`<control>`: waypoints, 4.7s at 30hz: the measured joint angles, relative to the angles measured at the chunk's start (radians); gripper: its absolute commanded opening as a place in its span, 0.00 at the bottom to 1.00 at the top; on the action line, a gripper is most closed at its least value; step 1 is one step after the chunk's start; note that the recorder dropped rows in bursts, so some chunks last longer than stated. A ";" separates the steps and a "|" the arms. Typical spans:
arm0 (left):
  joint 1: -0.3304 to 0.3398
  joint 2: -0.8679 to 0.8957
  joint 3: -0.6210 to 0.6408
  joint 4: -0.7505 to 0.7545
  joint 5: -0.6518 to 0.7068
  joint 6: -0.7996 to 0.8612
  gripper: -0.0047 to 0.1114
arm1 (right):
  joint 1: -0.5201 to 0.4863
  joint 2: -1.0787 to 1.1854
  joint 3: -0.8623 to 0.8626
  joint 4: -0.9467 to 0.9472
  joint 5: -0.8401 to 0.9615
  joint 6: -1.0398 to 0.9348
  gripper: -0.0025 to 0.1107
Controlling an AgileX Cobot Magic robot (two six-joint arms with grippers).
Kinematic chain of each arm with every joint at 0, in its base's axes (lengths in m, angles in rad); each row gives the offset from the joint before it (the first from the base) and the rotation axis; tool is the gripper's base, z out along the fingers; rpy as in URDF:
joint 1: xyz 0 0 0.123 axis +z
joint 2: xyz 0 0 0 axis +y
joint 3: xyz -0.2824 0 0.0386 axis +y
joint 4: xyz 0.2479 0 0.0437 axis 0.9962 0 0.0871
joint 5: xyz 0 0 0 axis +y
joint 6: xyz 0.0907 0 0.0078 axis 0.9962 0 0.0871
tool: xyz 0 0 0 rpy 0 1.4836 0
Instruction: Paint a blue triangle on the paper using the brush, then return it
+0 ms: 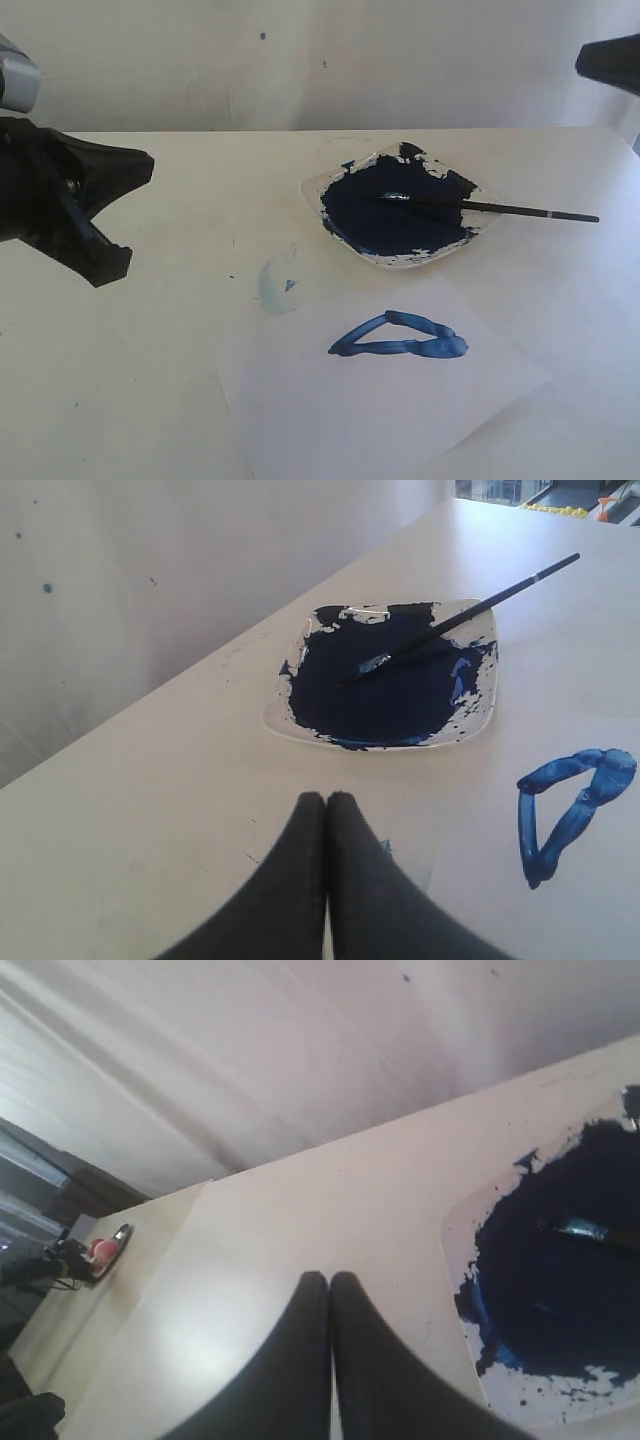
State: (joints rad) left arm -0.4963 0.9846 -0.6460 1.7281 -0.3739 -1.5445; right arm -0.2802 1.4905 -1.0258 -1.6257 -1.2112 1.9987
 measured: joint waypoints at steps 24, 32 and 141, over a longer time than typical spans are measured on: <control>0.000 0.000 0.000 0.004 -0.231 0.002 0.04 | 0.000 -0.107 0.000 0.000 -0.002 -0.012 0.02; 0.000 0.000 0.000 0.004 -0.231 0.002 0.04 | 0.000 -0.189 0.000 -0.004 -0.001 -0.012 0.02; 0.000 0.000 0.000 0.006 -0.233 0.002 0.04 | 0.520 -1.217 1.024 1.475 1.399 -1.913 0.02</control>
State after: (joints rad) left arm -0.4963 0.9846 -0.6460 1.7340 -0.6072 -1.5425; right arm 0.2398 0.2734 -0.0018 -0.1503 0.1881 0.0857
